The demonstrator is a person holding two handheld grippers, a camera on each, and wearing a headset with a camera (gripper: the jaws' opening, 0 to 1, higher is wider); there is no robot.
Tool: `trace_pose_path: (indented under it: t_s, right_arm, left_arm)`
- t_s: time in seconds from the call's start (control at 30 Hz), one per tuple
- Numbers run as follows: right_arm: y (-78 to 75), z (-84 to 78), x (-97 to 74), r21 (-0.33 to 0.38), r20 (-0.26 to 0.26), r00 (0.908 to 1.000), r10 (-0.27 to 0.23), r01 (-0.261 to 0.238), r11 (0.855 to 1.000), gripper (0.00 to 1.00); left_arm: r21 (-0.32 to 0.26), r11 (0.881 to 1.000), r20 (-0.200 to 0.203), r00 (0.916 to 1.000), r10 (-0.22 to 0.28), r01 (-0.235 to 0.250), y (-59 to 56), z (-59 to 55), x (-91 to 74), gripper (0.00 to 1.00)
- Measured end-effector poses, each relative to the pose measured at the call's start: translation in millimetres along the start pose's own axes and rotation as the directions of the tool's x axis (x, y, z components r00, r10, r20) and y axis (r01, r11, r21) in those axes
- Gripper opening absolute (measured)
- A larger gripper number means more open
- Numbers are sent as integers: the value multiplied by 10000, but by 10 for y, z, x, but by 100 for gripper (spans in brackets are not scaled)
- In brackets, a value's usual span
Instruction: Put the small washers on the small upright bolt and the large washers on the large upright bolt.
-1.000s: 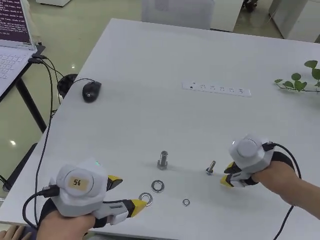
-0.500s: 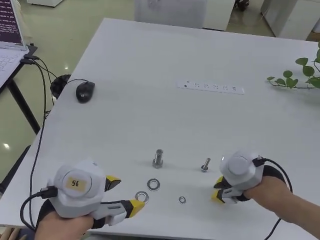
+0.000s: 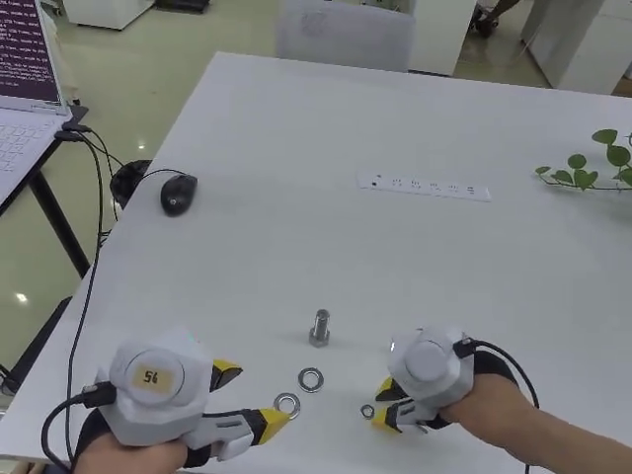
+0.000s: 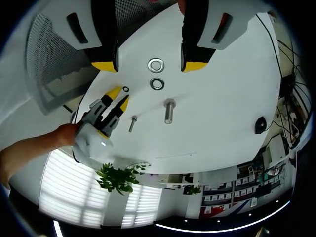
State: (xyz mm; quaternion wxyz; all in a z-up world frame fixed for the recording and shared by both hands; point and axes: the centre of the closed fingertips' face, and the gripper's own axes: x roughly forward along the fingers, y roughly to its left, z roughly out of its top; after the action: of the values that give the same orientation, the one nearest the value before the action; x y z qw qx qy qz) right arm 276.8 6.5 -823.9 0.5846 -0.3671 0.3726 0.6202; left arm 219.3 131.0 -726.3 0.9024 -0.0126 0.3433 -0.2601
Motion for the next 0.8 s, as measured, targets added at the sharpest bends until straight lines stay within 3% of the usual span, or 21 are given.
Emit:
trace_pose_path:
  t_s: [0.1, 0.2, 0.4, 0.5, 0.6, 0.8]
  right_arm:
    - [4, 29, 13, 24, 115, 9999, 109, -109, 9999, 20]
    - [34, 31, 17, -541, 66, 9999, 116, -112, 9985, 20]
    - [39, 34, 21, -877, 72, 9999, 135, -129, 9961, 21]
    - [68, 46, 32, -1714, 45, 9997, 228, -217, 9850, 19]
    - [85, 54, 36, -1518, 141, 9995, 297, -272, 9880, 17]
    - [73, 53, 42, -1917, -126, 9996, 263, -282, 9810, 15]
  left_arm:
    - [-10, 10000, -12, 10000, -38, 38, -10, -6, 7, 50]
    - [22, 10000, -21, 10000, -83, 83, -30, 0, 14, 50]
    - [70, 9999, -29, 9999, -123, 124, -34, 10, 36, 50]
    - [78, 9999, -24, 9999, -135, 135, -40, 17, 42, 50]
    - [89, 9998, -34, 9999, -157, 158, -48, 13, 50, 50]
    - [95, 9998, -58, 9998, -164, 165, -72, 0, 45, 50]
